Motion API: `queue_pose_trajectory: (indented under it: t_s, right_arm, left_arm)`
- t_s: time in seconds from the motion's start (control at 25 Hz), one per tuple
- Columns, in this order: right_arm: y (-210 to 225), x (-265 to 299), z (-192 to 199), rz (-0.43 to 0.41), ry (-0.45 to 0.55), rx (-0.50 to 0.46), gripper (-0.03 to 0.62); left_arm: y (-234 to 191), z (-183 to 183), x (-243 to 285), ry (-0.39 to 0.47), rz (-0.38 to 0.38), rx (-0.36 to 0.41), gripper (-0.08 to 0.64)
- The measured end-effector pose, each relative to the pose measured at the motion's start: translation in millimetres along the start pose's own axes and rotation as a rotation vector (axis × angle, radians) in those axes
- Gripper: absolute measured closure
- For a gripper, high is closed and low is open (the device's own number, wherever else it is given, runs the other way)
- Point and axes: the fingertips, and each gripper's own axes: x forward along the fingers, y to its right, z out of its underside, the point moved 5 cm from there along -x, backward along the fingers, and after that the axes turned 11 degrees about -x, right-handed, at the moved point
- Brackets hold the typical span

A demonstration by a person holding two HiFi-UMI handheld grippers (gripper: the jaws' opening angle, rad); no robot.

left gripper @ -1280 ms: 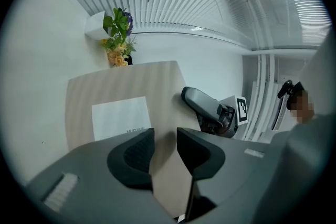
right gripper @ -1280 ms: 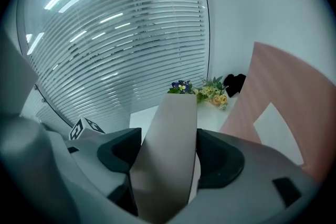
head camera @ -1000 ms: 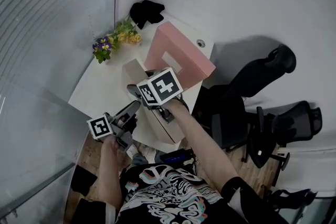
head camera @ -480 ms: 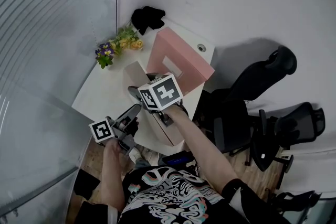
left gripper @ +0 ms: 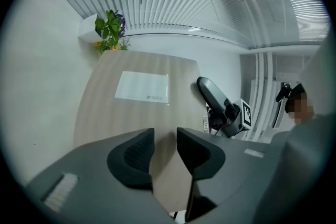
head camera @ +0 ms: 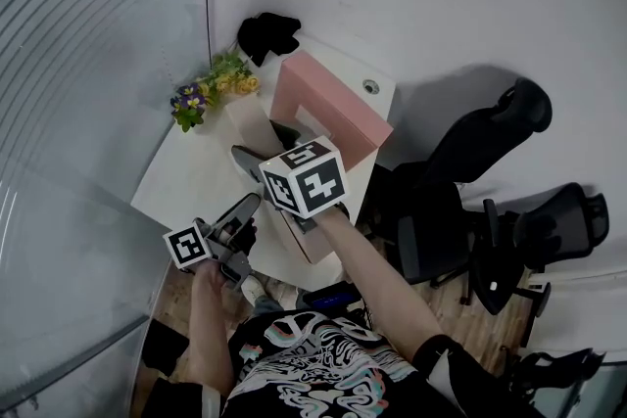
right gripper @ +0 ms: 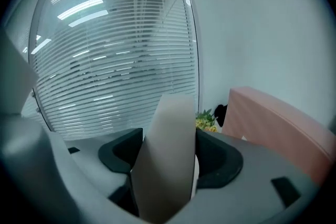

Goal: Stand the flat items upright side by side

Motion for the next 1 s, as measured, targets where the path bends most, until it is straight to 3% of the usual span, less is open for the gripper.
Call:
queue_pose_trajectory:
  t_s: [0.6,1.0]
  right_arm:
    - [-2.5,-40.5,-12.9,0.100,0.408,-0.100,0.278]
    - [-6.6,-58.0,1.9,0.135,0.528,-0.133,0.278]
  left_arm:
    - [-0.4,2.3,2.4,0.004,-0.037,0.025,0.443]
    - [-5.4,6.2,7.3,-0.003,-0.073,0.033,0.443]
